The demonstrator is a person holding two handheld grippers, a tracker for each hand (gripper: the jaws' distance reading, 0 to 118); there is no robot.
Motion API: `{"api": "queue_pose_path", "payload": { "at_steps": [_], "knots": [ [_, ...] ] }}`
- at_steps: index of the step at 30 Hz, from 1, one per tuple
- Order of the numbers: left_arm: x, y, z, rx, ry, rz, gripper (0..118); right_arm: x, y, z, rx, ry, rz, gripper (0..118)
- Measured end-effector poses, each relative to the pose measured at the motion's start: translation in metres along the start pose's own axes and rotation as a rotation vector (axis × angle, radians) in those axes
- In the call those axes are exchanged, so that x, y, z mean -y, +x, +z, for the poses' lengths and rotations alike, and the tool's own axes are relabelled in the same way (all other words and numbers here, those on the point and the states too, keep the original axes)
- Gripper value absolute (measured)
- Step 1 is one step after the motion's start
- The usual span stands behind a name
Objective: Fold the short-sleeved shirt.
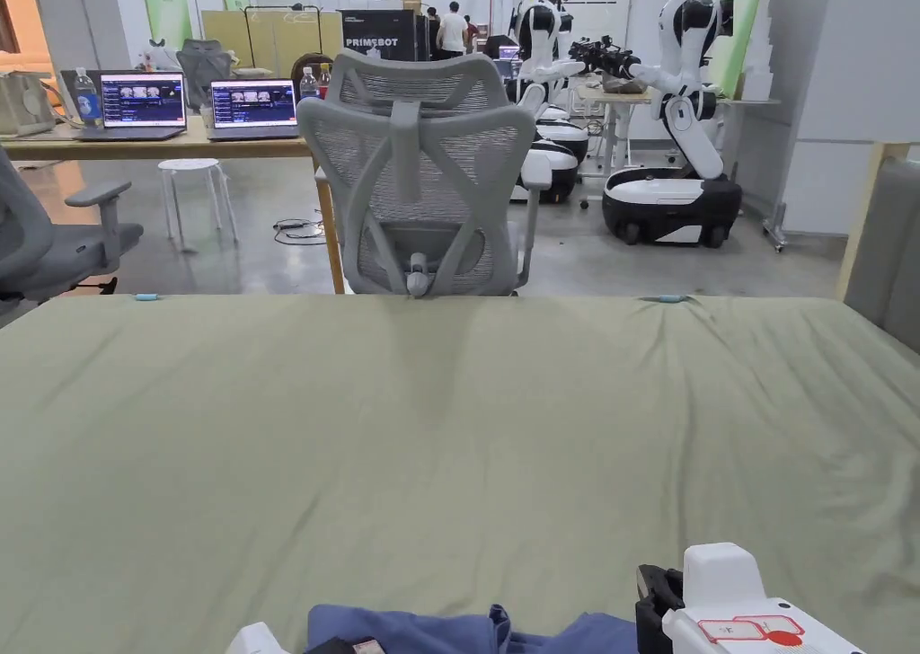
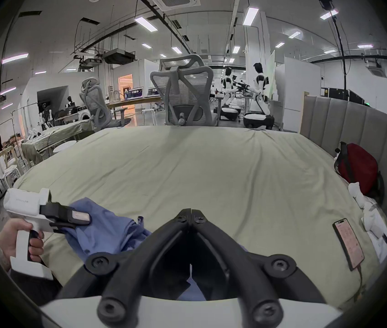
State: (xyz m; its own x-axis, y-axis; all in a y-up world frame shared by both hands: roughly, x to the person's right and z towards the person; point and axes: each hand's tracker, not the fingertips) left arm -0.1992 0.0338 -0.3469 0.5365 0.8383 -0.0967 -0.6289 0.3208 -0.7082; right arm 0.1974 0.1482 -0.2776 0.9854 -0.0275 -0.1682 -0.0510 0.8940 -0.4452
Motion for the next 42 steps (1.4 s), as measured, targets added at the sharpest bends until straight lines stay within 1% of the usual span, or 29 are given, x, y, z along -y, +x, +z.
{"api": "queue_pose_path", "payload": {
  "at_steps": [1, 2, 7, 9, 10, 11, 13, 16, 18, 20, 21, 23, 24, 25, 26, 27, 28, 30, 31, 32, 33, 34, 35, 36, 37, 38, 39, 40, 42],
  "knots": [
    [-0.005, 0.001, 0.011, -0.007, 0.039, -0.004, 16, 0.000, 0.001, 0.002, 0.004, 0.000, 0.000, 0],
    [-0.012, 0.005, 0.023, -0.050, 0.082, -0.050, 15, 0.000, 0.003, 0.003, 0.007, 0.000, 0.000, 0],
    [-0.059, 0.022, 0.080, -0.260, 0.238, -0.313, 15, 0.001, 0.012, 0.003, 0.022, 0.001, -0.010, 0],
    [-0.064, 0.044, 0.092, -0.314, 0.287, -0.416, 15, 0.001, 0.012, 0.005, 0.024, 0.001, -0.015, 0],
    [-0.060, 0.061, 0.092, -0.336, 0.297, -0.500, 15, 0.001, 0.012, 0.005, 0.026, 0.001, -0.016, 0],
    [-0.054, 0.077, 0.087, -0.356, 0.289, -0.609, 15, 0.001, 0.013, 0.005, 0.027, 0.000, -0.017, 0],
    [-0.030, 0.114, 0.071, -0.368, 0.267, -0.781, 15, 0.002, 0.015, 0.005, 0.029, -0.001, -0.020, 0],
    [0.028, 0.161, 0.023, -0.376, 0.181, -1.048, 15, 0.006, 0.018, 0.006, 0.033, -0.001, -0.026, 0],
    [0.070, 0.178, -0.013, -0.391, 0.095, -1.213, 15, 0.010, 0.020, 0.007, 0.037, -0.001, -0.025, 0],
    [0.113, 0.180, -0.051, -0.436, -0.003, -1.373, 14, 0.012, 0.021, 0.010, 0.042, -0.004, -0.023, 0],
    [0.129, 0.178, -0.066, -0.447, -0.035, -1.423, 14, 0.013, 0.023, 0.011, 0.043, -0.004, -0.027, 0],
    [0.144, 0.171, -0.084, -0.480, -0.063, -1.430, 15, 0.015, 0.027, 0.013, 0.044, -0.004, -0.038, 0],
    [0.144, 0.169, -0.088, -0.476, -0.068, -1.414, 21, 0.015, 0.027, 0.015, 0.044, -0.005, -0.041, 0],
    [0.141, 0.169, -0.087, -0.463, -0.068, -1.397, 44, 0.015, 0.028, 0.016, 0.045, -0.006, -0.042, 0],
    [0.135, 0.171, -0.081, -0.409, -0.050, -1.365, 71, 0.015, 0.029, 0.017, 0.047, -0.007, -0.040, 0],
    [0.130, 0.174, -0.069, -0.360, -0.023, -1.337, 95, 0.015, 0.029, 0.017, 0.047, -0.008, -0.038, 0],
    [0.119, 0.177, -0.060, -0.290, -0.007, -1.283, 106, 0.015, 0.029, 0.018, 0.045, -0.008, -0.039, 0],
    [0.088, 0.180, -0.040, -0.133, -0.005, -1.072, 99, 0.013, 0.028, 0.018, 0.042, -0.007, -0.042, 0],
    [0.073, 0.177, -0.027, -0.072, 0.012, -0.949, 99, 0.013, 0.027, 0.018, 0.038, -0.005, -0.044, 0],
    [0.057, 0.172, -0.018, -0.031, 0.033, -0.841, 99, 0.013, 0.026, 0.017, 0.034, -0.003, -0.045, 0],
    [0.044, 0.167, -0.012, -0.009, 0.043, -0.762, 95, 0.013, 0.024, 0.016, 0.030, -0.002, -0.047, 0],
    [0.033, 0.160, -0.008, -0.012, 0.039, -0.704, 81, 0.012, 0.022, 0.016, 0.025, -0.002, -0.047, 0],
    [0.034, 0.161, 0.000, -0.026, 0.027, -0.667, 66, 0.011, 0.020, 0.016, 0.017, -0.004, -0.046, 0],
    [0.031, 0.153, 0.001, -0.038, 0.030, -0.662, 41, 0.010, 0.018, 0.015, 0.004, -0.009, -0.043, 0],
    [0.031, 0.147, -0.002, -0.060, 0.024, -0.684, 41, 0.009, 0.015, 0.013, -0.008, -0.018, -0.043, 0],
    [0.032, 0.141, -0.005, -0.096, -0.008, -0.683, 31, 0.009, 0.013, 0.012, -0.023, -0.027, -0.044, 0],
    [0.043, 0.136, -0.013, -0.092, -0.060, -0.669, 13, 0.008, 0.009, 0.010, -0.034, -0.032, -0.041, 0],
    [0.049, 0.130, -0.017, -0.064, -0.086, -0.636, 0, 0.008, 0.006, 0.008, -0.042, -0.035, -0.035, 0],
    [0.065, 0.123, -0.032, 0.030, -0.202, -0.579, 0, 0.008, 0.001, 0.004, -0.068, -0.057, -0.038, 0]
  ]
}}
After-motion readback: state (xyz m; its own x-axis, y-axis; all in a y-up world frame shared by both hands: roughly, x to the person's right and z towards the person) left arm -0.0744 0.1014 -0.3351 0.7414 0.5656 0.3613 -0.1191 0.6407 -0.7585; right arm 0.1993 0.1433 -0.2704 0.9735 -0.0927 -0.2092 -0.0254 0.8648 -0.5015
